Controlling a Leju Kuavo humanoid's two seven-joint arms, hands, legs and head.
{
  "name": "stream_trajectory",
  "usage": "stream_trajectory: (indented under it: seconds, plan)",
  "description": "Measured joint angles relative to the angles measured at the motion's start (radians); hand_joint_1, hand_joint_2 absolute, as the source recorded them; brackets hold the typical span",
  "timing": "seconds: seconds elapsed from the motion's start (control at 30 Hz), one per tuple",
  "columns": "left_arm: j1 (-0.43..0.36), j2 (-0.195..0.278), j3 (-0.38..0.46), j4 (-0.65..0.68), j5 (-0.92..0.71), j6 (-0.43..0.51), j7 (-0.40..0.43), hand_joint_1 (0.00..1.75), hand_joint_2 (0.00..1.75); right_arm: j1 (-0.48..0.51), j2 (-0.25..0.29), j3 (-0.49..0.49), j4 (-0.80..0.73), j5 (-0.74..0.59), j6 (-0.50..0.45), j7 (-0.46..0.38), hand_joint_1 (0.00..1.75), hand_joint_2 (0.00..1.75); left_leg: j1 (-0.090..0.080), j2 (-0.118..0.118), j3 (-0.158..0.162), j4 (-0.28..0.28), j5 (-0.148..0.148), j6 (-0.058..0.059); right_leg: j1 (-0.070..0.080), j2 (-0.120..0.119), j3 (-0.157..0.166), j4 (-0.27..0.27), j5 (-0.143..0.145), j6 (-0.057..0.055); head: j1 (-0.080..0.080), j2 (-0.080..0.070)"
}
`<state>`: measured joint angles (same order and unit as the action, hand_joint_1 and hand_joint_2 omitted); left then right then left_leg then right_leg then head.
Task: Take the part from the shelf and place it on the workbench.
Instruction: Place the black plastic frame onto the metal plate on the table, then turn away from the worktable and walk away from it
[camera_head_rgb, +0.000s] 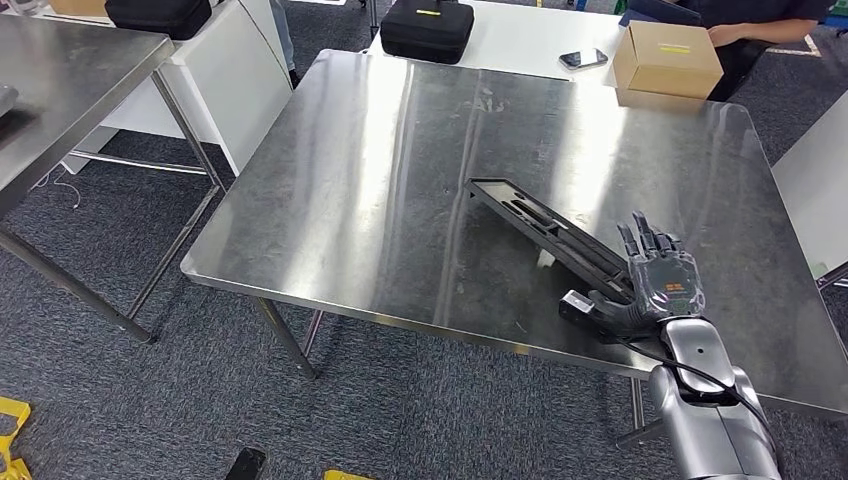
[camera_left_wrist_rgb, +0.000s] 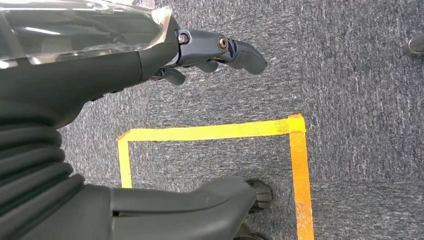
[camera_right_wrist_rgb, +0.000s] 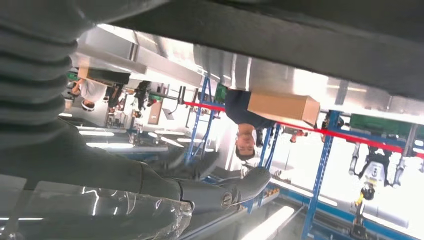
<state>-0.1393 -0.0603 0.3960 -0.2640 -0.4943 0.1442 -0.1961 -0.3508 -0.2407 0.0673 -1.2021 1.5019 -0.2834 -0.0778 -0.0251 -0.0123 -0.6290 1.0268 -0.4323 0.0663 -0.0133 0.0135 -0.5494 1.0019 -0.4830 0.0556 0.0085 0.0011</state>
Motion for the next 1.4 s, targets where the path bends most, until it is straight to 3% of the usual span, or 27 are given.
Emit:
stream_trajectory:
  seconds: [0.4, 0.83, 1.4]
  plan:
    - [0.0, 0.0, 0.0, 0.0, 0.001, -0.003, 0.001, 0.0, 0.0, 0.003, 0.0, 0.003, -0.003, -0.013, 0.057, 0.006, 0.0, 0.0, 0.0, 0.0, 0.0, 0.0, 0.0, 0.0, 0.0, 0.0, 0.0, 0.0, 0.0, 0.0, 0.0, 0.0]
    - [-0.001, 0.0, 0.0, 0.0, -0.019, -0.025, 0.022, 0.0, 0.0, -0.002, -0.006, -0.006, -0.006, -0.206, 0.35, -0.006, 0.0, 0.0, 0.0, 0.0, 0.0, 0.0, 0.0, 0.0, 0.0, 0.0, 0.0, 0.0, 0.0, 0.0, 0.0, 0.0]
    - [-0.002, 0.001, 0.0, -0.005, -0.048, -0.04, 0.033, 0.0, 0.0, 0.018, -0.009, 0.006, -0.056, -0.317, 0.352, -0.027, 0.0, 0.0, 0.0, 0.001, 0.0, 0.0, 0.0, 0.0, 0.0, 0.0, 0.0, 0.0, 0.0, 0.0, 0.0, 0.0]
